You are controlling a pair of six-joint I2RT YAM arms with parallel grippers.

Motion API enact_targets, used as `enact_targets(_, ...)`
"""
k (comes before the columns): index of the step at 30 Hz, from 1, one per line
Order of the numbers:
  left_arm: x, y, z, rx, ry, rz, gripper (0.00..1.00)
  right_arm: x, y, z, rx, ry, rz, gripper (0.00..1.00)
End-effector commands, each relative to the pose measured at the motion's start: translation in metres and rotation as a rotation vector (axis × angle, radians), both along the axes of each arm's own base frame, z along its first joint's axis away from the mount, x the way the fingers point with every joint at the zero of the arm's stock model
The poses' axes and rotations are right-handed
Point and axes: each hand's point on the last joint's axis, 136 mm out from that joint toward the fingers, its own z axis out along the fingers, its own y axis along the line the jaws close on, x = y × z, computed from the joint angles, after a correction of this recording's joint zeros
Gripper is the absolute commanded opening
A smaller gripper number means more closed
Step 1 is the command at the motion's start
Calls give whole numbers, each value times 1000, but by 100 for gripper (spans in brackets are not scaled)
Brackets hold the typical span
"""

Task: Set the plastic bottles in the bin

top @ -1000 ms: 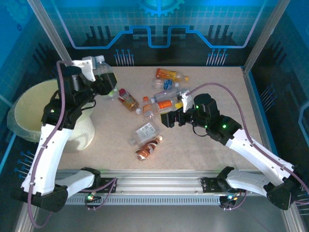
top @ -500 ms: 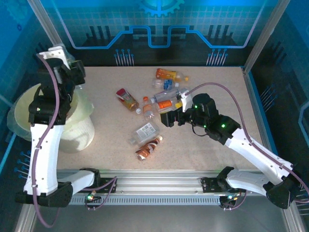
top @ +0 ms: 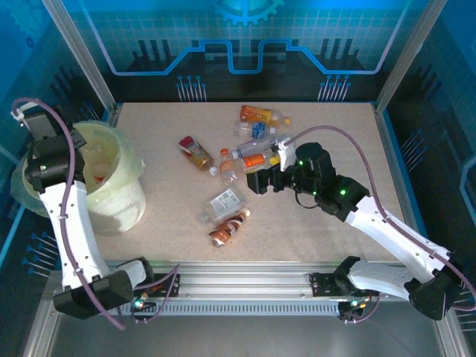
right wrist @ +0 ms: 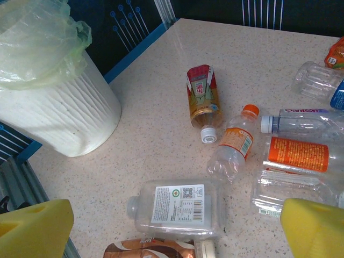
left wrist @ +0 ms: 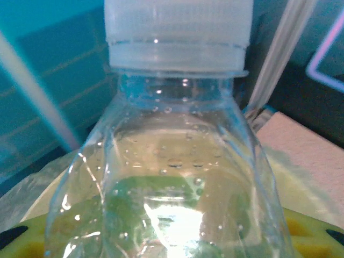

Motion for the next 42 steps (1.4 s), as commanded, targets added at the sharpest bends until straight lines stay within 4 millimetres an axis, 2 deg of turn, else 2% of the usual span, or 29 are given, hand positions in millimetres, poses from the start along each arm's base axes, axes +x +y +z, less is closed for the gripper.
enact_targets(1,-6,14,-30,-115,10,36,50,3,5,16,14,-40,4,100)
enact_targets(5,-19,39,-58,-172,63,145,50,4,8,20,15,-40,13,100)
enact_targets(9,-31,54,-81,-211,91,237,52,5,11,20,22,-35,19,100)
enact_targets(16,-38,63,-118,-221,175,294,57,4,12,20,27,-21,22,100)
enact_targets(20,-34,63,-128,-253,191,295,61,4,12,18,28,-14,18,100)
enact_targets(29,-38,64,-129,-260,180,327,72,5,8,11,7,-10,2,100)
enact_targets(38,-35,56,-113,-270,125,295,76,7,4,7,-3,-17,-22,100)
enact_targets(42,-30,45,-95,-266,89,243,76,10,1,1,-12,-5,-52,100)
